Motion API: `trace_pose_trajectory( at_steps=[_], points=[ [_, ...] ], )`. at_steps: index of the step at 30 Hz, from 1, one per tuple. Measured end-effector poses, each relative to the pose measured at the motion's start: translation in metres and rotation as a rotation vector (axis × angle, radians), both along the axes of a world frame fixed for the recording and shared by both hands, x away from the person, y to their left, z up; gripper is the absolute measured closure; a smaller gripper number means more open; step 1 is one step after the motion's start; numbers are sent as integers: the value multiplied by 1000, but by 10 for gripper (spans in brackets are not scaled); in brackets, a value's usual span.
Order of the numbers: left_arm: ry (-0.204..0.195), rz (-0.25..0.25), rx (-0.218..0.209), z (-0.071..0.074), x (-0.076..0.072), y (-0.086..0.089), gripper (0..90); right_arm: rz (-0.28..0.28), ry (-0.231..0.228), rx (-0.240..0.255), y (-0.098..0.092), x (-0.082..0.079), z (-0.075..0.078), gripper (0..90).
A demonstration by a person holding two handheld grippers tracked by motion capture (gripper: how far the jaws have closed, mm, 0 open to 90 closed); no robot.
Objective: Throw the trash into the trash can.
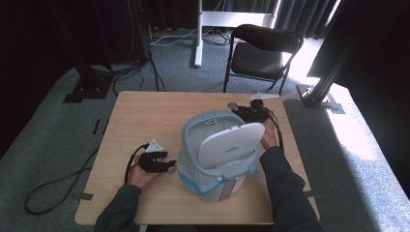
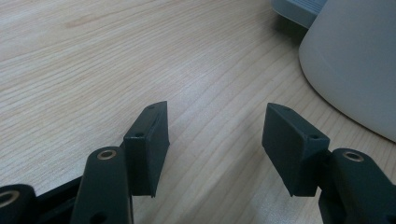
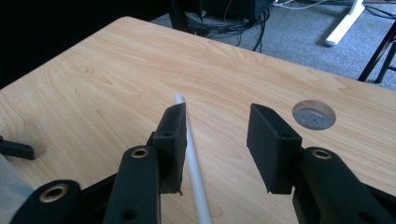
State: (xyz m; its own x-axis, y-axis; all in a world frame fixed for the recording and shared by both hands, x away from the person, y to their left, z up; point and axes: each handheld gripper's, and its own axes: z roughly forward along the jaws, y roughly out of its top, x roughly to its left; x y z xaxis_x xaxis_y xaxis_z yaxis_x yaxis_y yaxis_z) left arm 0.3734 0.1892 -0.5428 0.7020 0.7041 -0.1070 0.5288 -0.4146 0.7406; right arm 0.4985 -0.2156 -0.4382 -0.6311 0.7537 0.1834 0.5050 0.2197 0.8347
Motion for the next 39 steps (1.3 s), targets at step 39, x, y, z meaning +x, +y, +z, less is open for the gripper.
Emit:
trace_pose_trajectory(
  at_steps=[39],
  points=[
    [2, -1, -5, 0, 0, 0, 412, 90, 104, -265, 47, 21, -38, 557]
  ],
)
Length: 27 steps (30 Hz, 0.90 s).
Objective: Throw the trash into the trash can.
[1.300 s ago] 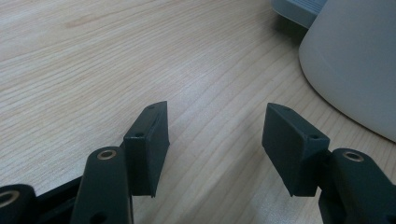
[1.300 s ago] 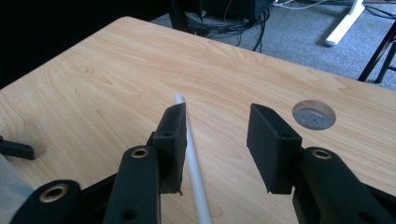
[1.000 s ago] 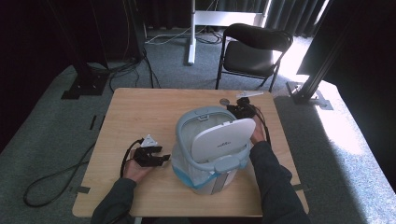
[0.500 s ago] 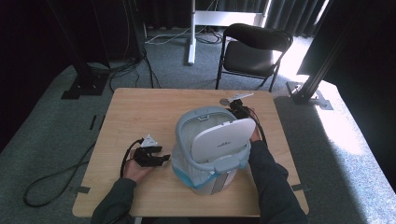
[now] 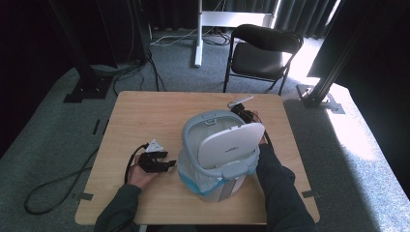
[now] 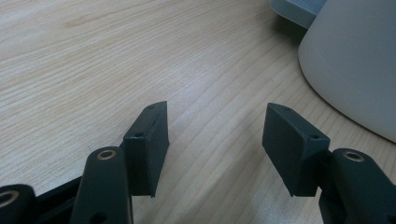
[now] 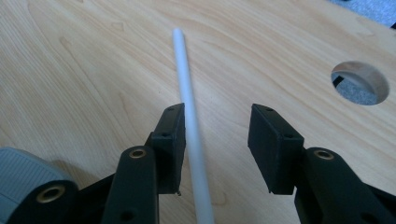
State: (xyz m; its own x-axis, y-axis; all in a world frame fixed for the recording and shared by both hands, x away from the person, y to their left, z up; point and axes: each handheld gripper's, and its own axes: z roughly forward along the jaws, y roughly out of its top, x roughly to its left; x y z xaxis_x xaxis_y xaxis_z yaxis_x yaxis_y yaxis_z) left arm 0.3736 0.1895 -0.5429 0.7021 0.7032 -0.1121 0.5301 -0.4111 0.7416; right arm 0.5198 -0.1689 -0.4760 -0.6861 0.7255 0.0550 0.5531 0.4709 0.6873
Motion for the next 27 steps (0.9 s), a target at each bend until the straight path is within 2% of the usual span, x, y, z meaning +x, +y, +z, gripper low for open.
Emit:
trace_pose_trajectory(
  at_steps=[14, 17, 27],
  points=[
    [0, -1, 0, 0, 0, 0, 412, 4, 38, -70, 5, 3, -14, 565],
    [0, -1, 0, 0, 0, 0, 412, 8, 48, -100, 6, 3, -18, 577],
    [0, -2, 2, 0, 0, 0, 412, 20, 75, -117, 9, 4, -24, 630]
  ],
)
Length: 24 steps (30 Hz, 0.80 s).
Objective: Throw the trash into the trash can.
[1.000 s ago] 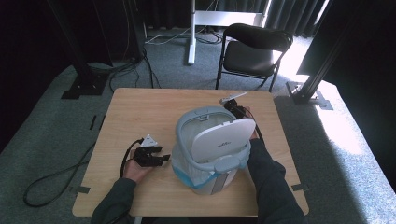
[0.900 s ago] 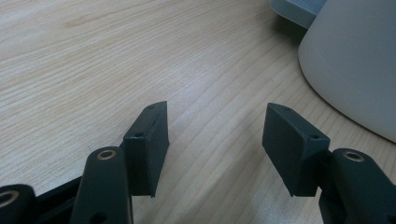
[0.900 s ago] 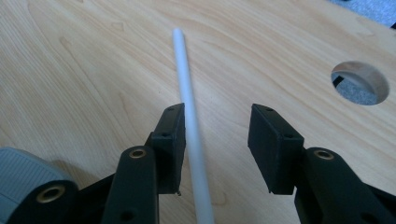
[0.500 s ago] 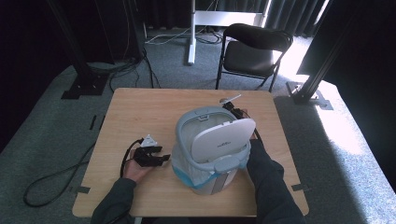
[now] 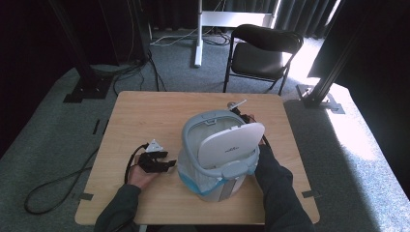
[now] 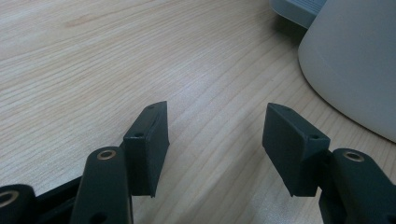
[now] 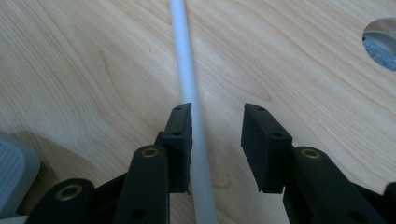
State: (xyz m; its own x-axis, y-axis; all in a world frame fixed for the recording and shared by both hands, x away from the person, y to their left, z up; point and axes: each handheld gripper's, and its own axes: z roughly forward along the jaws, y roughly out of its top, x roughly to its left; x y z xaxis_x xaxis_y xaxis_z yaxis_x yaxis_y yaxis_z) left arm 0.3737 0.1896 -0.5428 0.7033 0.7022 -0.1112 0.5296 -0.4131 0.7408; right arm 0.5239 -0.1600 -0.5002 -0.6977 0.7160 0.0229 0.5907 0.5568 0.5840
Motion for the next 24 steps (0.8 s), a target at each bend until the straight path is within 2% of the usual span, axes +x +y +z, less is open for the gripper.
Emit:
trace_pose_trajectory(
  at_steps=[24],
  points=[
    [0, 0, 0, 0, 0, 0, 412, 6, 60, -43, 3, 1, -15, 651]
  ],
)
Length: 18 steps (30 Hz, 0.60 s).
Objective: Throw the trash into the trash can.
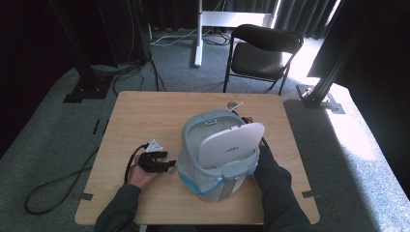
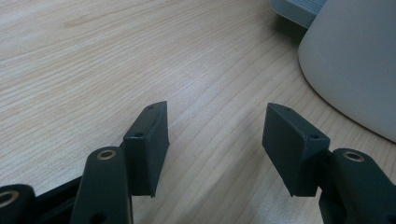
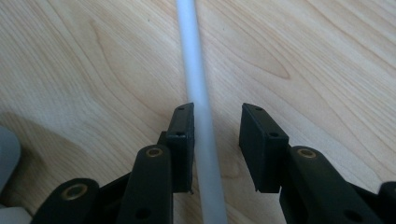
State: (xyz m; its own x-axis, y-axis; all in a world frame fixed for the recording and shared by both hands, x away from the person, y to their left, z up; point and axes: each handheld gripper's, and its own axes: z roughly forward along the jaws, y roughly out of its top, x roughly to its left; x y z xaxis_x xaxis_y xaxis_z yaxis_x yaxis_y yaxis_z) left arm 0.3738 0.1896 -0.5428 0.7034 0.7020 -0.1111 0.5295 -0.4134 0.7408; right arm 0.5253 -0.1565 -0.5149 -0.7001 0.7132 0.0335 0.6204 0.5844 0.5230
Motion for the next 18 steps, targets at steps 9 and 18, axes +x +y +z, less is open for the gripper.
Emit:
trace_pose_trajectory(
  at_steps=[9, 18],
  points=[
    [0, 0, 0, 0, 0, 0, 411, -10, 16, -2, -1, 1, -3, 660],
    [0, 0, 2, 0, 0, 0, 410, -5, -1, -37, -1, 0, -3, 723]
  ],
)
